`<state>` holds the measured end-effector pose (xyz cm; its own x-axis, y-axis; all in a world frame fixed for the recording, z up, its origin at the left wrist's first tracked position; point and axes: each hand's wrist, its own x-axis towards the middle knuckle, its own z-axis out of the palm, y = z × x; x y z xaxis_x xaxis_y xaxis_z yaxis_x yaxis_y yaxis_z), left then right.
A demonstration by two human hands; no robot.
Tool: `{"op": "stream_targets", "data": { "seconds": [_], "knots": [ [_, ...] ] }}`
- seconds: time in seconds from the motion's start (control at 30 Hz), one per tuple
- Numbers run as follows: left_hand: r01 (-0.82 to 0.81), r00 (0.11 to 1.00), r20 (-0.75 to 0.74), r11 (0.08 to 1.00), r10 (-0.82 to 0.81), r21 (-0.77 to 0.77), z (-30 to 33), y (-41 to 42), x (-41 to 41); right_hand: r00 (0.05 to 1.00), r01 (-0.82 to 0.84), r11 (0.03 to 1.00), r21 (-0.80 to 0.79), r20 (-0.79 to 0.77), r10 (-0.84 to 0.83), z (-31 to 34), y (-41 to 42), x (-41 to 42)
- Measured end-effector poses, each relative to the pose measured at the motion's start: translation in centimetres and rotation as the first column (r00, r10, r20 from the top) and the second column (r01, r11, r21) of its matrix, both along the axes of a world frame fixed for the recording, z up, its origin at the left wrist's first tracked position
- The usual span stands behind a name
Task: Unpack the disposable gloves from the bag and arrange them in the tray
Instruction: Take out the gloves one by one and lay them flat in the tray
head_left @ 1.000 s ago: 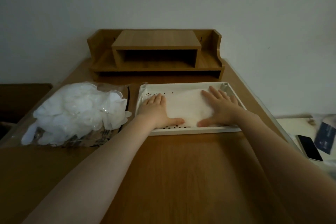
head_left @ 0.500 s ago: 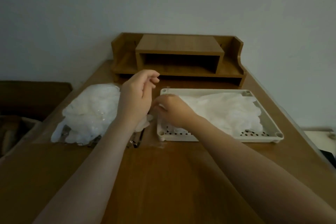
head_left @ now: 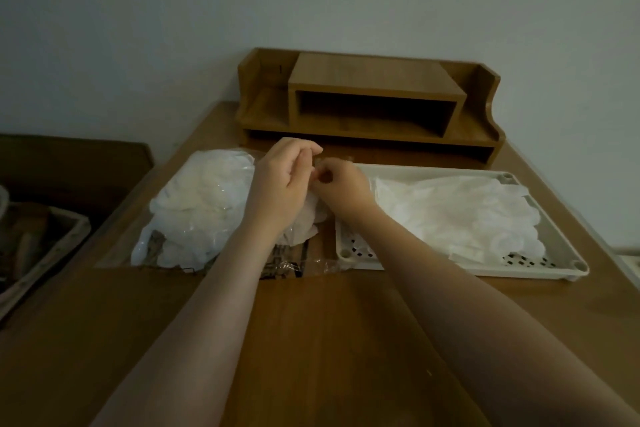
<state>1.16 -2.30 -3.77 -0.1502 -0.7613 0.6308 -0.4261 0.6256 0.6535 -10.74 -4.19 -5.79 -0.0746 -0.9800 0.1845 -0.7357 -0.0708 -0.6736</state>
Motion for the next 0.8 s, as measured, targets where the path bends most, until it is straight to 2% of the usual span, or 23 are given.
{"op": "stream_targets", "data": {
  "seconds": [0.03, 0.07, 0.1, 0.17, 0.2, 0.33, 0.4, 0.47, 0.53, 0.6, 0.63, 0.73, 0.8],
  "knots": [
    [0.008, 1.000, 0.019, 1.000, -0.007, -0.010, -0.1, -0.1, 0.0, 0.983, -0.005, 1.000, -0.025, 0.185, 0.009, 0.5, 0.6, -0.4],
    [0.014, 0.999, 0.039, 1.000, -0.013, -0.019, -0.1, -0.1, 0.0, 0.925, -0.023, 0.999, -0.032, 0.379, 0.034, 1.2, 1.1, -0.8],
    [0.017, 0.998, 0.055, 1.000, -0.016, -0.026, -0.2, -0.1, -0.1, 0.830, -0.054, 0.998, -0.038, 0.553, 0.066, 2.0, 1.5, -1.3],
    [0.007, 0.997, 0.083, 1.000, -0.005, -0.024, -0.4, -0.2, -0.5, 0.607, -0.169, 0.984, -0.054, 0.781, 0.147, 3.6, 2.0, -2.4],
    [-0.005, 0.996, 0.091, 1.000, 0.007, -0.016, -0.3, -0.1, -0.7, 0.518, -0.229, 0.971, -0.070, 0.836, 0.183, 4.2, 2.2, -2.9],
    [-0.046, 0.981, 0.192, 0.998, 0.039, 0.033, -0.2, 0.2, -0.6, 0.305, -0.327, 0.932, -0.158, 0.916, 0.263, 5.2, 2.6, -4.1],
    [-0.073, 0.968, 0.247, 0.985, 0.033, 0.154, 0.0, 0.4, -0.3, 0.121, -0.378, 0.902, -0.211, 0.954, 0.273, 5.3, 2.9, -4.6],
    [-0.078, 0.976, 0.218, 0.962, 0.020, 0.263, 0.7, 0.9, -0.3, -0.005, -0.438, 0.857, -0.271, 0.954, 0.299, 5.3, 3.1, -5.0],
    [0.038, 0.999, 0.016, 0.934, -0.047, 0.354, 1.9, 1.8, -0.5, -0.033, -0.494, 0.813, -0.309, 0.941, 0.338, 5.5, 3.4, -5.3],
    [0.271, 0.946, -0.283, 0.867, -0.160, 0.418, 3.3, 2.8, -1.3, -0.003, -0.520, 0.798, -0.306, 0.934, 0.356, 5.8, 3.9, -5.5],
    [0.342, 0.917, -0.348, 0.832, -0.194, 0.436, 3.8, 3.3, -1.7, 0.023, -0.516, 0.806, -0.290, 0.936, 0.352, 6.0, 4.2, -5.6],
    [0.375, 0.914, -0.315, 0.826, -0.254, 0.421, 4.3, 4.0, -2.4, 0.140, -0.484, 0.837, -0.256, 0.921, 0.363, 6.6, 5.0, -5.8],
    [0.371, 0.916, -0.301, 0.846, -0.265, 0.384, 4.0, 4.0, -2.4, 0.283, -0.455, 0.863, -0.219, 0.884, 0.373, 6.9, 5.6, -5.9]
  ]
}}
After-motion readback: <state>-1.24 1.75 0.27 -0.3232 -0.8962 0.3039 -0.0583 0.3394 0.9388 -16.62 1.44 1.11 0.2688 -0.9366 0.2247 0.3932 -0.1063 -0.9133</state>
